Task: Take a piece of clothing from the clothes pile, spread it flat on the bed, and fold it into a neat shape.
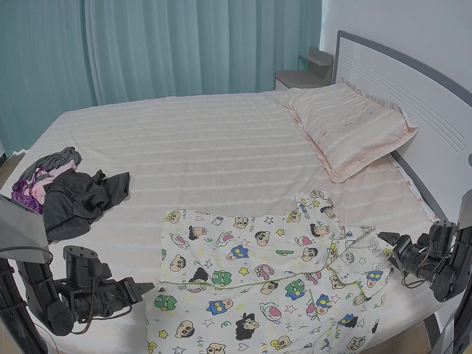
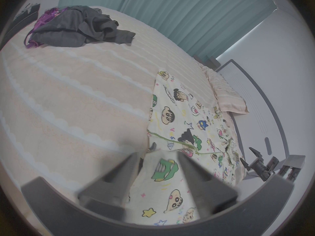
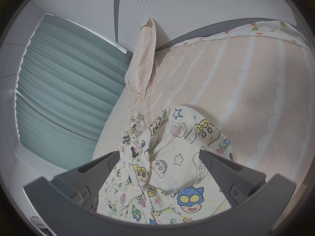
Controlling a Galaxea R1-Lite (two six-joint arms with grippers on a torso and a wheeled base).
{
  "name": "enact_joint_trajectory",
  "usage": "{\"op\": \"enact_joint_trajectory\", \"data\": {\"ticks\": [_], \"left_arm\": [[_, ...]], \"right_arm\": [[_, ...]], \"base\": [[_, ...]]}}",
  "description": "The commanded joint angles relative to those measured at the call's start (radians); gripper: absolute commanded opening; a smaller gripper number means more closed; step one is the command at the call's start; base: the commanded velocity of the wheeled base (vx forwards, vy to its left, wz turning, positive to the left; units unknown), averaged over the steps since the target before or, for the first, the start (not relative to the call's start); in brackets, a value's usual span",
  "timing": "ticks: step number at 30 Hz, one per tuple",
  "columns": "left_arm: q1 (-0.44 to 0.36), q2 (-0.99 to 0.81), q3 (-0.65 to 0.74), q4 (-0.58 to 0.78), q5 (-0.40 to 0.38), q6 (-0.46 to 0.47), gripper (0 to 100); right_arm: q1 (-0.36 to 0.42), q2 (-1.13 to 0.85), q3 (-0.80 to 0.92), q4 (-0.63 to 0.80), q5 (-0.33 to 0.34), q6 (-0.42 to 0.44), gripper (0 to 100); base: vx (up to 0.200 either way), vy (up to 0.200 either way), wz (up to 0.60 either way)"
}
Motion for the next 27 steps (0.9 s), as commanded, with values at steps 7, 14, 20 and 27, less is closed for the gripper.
{"op": "enact_joint_trajectory", "data": {"ticks": [7,14,20,27], "left_arm": [[0.202,-0.009,0.019,-0.003,-0.069,-0.121,100],[0.276,-0.177,0.030,0.003,-0.214,-0.337,100],[0.267,-0.226,0.030,0.002,-0.263,-0.444,100],[0.271,-0.240,0.030,0.006,-0.273,-0.489,100]], "right_arm": [[0.001,-0.058,-0.017,-0.017,-0.009,0.006,100],[0.054,-0.136,-0.135,0.017,-0.032,-0.003,100],[0.078,-0.120,-0.477,0.404,-0.030,-0.057,100],[0.106,0.127,-0.876,0.661,-0.015,-0.152,100]], "base": [[0.000,0.000,0.00],[0.000,0.000,0.00],[0.000,0.000,0.00],[0.000,0.000,0.00]]}}
